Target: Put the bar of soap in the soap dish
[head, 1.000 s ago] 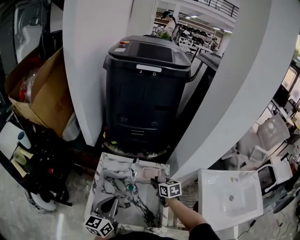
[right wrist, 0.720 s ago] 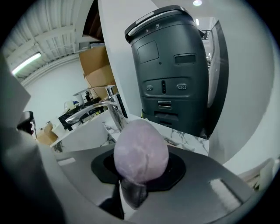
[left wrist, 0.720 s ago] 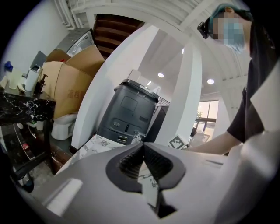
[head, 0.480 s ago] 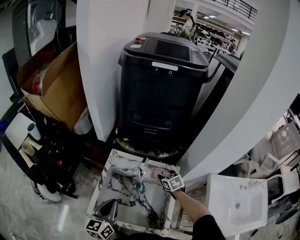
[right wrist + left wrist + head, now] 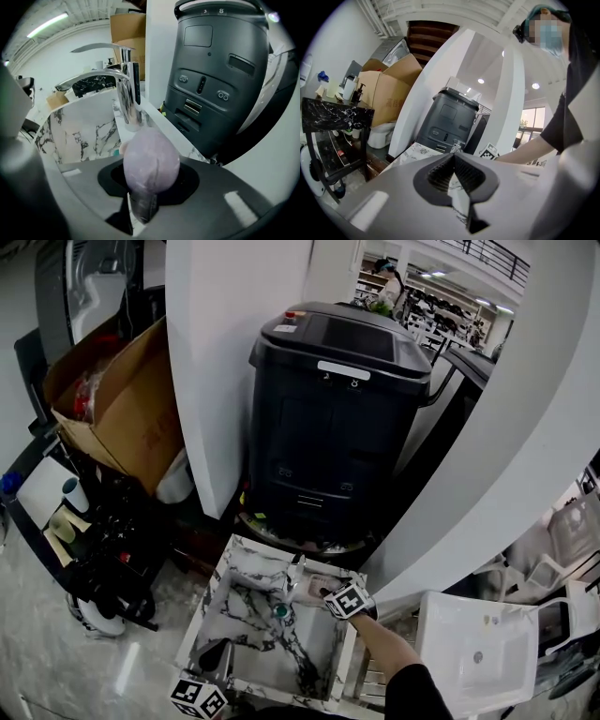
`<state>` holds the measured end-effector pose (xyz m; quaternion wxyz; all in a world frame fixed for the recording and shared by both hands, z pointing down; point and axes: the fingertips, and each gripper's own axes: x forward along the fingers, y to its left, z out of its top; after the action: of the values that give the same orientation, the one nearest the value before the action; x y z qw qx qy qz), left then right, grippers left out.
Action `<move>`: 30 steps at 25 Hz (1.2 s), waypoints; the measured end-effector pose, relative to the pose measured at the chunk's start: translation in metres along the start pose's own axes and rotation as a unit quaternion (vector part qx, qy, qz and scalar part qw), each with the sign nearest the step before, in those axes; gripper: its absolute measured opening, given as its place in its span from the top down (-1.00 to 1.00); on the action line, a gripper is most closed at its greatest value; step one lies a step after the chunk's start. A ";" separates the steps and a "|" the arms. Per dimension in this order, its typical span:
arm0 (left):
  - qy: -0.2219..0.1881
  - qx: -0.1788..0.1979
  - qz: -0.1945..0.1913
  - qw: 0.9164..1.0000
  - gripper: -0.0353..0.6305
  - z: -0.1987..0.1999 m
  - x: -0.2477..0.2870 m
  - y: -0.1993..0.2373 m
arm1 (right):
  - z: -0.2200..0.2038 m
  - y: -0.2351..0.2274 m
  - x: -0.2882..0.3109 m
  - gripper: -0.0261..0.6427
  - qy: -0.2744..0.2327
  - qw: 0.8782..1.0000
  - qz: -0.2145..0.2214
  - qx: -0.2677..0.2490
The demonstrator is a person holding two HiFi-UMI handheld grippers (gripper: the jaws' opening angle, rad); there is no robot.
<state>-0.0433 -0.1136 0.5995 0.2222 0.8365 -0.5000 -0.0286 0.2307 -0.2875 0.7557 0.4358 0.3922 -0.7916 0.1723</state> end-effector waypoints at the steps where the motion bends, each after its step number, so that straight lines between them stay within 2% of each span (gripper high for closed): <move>1: 0.004 -0.002 0.000 1.000 0.73 0.001 -0.001 -0.002 | -0.001 -0.001 0.002 0.60 0.007 1.000 0.000 -0.006; 4: 0.013 -0.005 -0.001 1.000 0.73 0.004 -0.002 -0.006 | -0.007 -0.006 0.007 0.60 0.023 1.000 -0.004 -0.010; 6: 0.002 -0.002 0.007 1.000 0.73 0.001 -0.002 0.002 | -0.007 -0.006 0.009 0.60 0.029 0.999 -0.001 -0.014; 11: -0.003 -0.003 0.009 1.000 0.73 -0.003 0.000 0.009 | -0.012 0.003 0.017 0.60 0.062 0.996 0.013 -0.056; 25: -0.003 -0.008 0.008 1.000 0.73 -0.001 0.005 0.011 | -0.021 -0.001 0.020 0.57 0.132 0.990 0.028 -0.037; 30: -0.002 -0.008 0.007 1.000 0.73 -0.005 0.006 0.016 | -0.016 -0.002 0.022 0.56 0.121 0.991 0.030 -0.055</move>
<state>-0.0522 -0.1239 0.6118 0.2281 0.8308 -0.5066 -0.0332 0.2340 -0.2899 0.7828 0.5441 0.3204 -0.7523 0.1879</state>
